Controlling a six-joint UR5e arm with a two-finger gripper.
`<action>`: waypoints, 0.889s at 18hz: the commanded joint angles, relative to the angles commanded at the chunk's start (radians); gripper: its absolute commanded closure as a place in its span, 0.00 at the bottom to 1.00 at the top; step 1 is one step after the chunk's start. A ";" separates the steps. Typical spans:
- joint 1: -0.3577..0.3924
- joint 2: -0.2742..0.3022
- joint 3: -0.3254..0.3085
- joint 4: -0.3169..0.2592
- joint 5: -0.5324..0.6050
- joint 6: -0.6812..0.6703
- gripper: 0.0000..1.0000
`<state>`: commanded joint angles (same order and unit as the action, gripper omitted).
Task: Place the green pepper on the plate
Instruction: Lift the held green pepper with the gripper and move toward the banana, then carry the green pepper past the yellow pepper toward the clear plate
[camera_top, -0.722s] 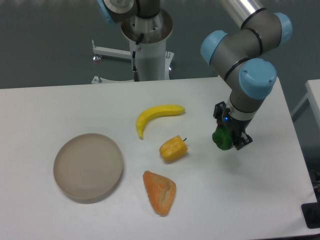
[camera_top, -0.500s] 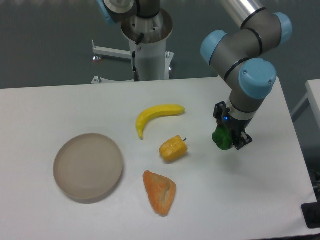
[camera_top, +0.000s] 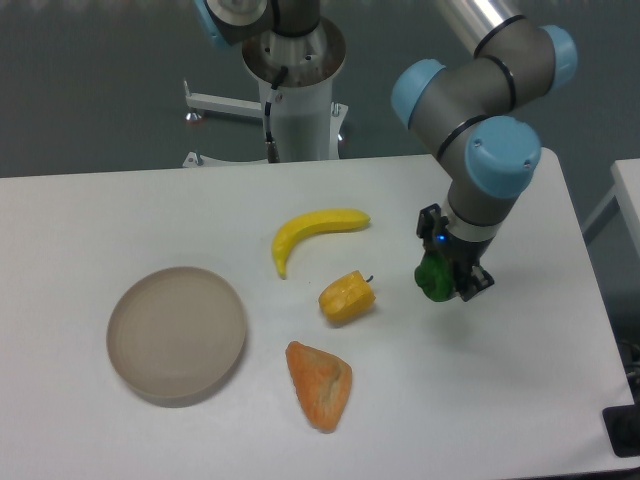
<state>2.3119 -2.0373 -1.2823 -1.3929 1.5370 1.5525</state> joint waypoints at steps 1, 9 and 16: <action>-0.024 0.024 -0.020 0.002 0.000 -0.046 0.91; -0.072 0.071 -0.029 0.002 -0.040 -0.109 0.91; -0.091 0.081 -0.038 0.000 -0.040 -0.124 0.91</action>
<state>2.2213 -1.9559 -1.3207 -1.3929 1.4972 1.4282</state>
